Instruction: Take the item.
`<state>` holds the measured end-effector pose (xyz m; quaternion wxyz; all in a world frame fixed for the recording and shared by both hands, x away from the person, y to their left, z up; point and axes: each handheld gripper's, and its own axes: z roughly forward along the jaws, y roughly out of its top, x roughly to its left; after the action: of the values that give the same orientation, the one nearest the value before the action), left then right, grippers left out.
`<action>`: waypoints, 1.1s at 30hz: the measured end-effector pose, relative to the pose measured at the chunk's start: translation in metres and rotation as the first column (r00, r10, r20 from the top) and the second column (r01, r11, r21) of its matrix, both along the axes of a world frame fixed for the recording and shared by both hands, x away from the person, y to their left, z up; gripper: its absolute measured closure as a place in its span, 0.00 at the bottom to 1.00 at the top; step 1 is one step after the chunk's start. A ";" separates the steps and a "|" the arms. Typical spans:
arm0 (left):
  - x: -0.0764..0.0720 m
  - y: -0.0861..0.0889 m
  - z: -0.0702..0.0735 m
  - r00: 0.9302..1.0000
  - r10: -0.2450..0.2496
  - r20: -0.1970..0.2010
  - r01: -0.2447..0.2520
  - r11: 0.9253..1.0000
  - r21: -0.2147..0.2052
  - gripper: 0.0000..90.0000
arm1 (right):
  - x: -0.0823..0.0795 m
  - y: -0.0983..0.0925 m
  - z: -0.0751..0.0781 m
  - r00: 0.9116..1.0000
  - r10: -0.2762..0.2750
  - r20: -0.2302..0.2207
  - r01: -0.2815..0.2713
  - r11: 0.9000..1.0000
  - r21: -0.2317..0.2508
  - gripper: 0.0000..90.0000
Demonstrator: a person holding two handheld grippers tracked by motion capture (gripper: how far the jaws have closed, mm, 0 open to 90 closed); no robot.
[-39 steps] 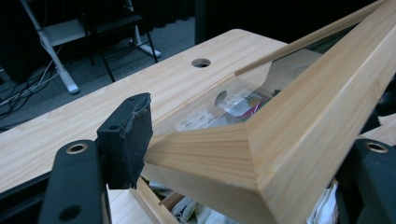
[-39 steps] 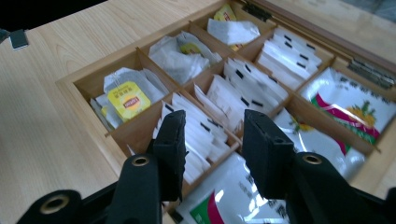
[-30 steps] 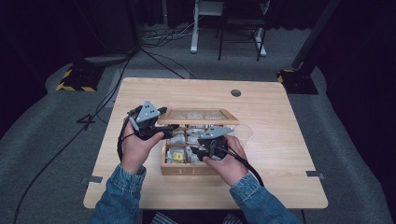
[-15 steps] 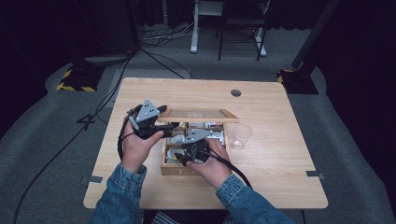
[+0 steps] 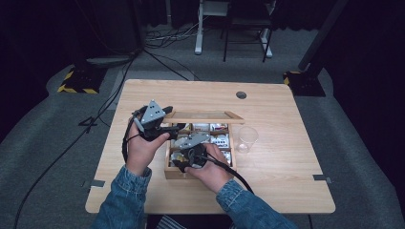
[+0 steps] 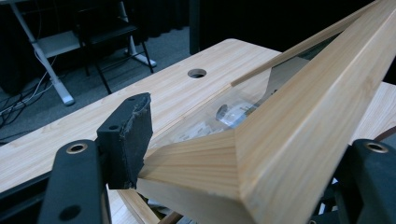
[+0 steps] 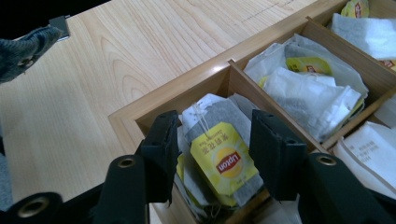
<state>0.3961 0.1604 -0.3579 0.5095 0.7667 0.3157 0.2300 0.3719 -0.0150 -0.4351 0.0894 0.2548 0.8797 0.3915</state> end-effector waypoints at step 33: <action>0.000 0.000 0.000 1.000 -0.002 0.001 0.002 1.000 0.004 0.34 | 0.002 -0.001 0.005 0.998 0.001 0.057 0.000 1.000 -0.018 0.91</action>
<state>0.3958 0.1606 -0.3582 0.5083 0.7679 0.3144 0.2304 0.3739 -0.0163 -0.4297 0.1167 0.2426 0.8802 0.3908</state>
